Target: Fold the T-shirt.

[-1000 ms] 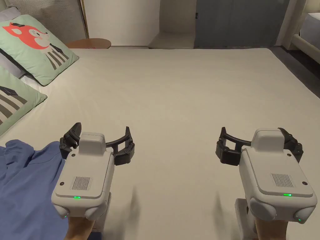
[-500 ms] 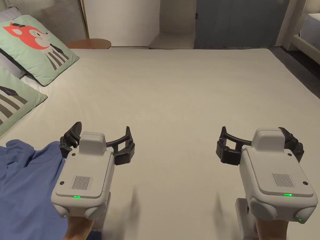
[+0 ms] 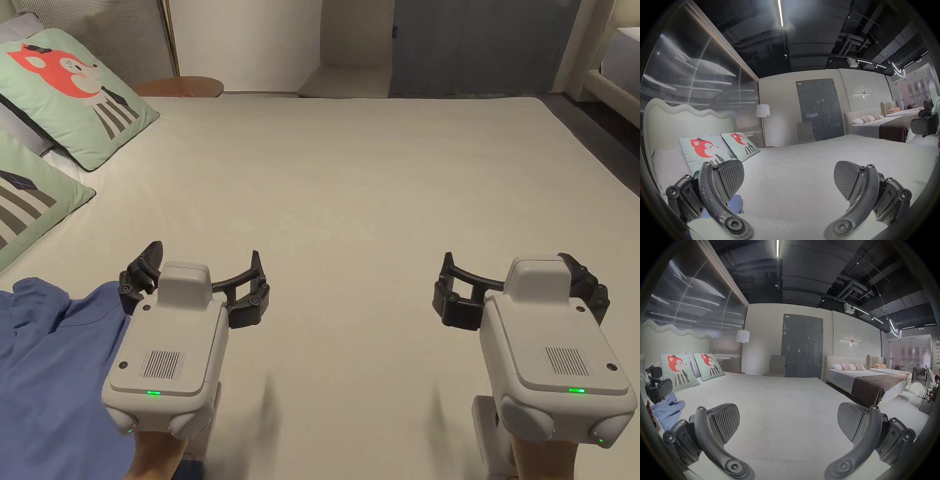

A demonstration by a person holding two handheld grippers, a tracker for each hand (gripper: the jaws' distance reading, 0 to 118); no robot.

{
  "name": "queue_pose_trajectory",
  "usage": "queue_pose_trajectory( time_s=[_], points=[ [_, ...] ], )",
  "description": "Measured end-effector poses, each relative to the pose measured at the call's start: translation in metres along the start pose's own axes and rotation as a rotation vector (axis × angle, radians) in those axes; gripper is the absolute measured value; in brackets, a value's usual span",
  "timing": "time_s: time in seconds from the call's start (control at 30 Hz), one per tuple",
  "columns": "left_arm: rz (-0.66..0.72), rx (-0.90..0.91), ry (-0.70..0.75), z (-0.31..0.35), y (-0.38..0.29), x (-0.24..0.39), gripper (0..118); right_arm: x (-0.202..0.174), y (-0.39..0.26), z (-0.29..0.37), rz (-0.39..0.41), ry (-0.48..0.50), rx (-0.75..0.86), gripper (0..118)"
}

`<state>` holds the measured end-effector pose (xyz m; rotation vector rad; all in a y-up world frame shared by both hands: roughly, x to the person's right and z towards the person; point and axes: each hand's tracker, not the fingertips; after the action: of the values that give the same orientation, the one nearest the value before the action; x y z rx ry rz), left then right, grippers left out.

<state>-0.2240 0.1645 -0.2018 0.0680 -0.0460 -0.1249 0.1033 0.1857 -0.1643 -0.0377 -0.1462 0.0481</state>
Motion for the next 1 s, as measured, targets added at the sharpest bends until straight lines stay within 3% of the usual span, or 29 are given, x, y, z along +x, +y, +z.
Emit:
queue_pose_trajectory(
  time_s=[1.0],
  points=[
    [-0.011, 0.019, -0.007, 0.0010, 0.0043, 0.0029, 110, -0.0008, 0.0060, 0.0069, 0.011, 0.002, 0.009, 118]
  ],
)
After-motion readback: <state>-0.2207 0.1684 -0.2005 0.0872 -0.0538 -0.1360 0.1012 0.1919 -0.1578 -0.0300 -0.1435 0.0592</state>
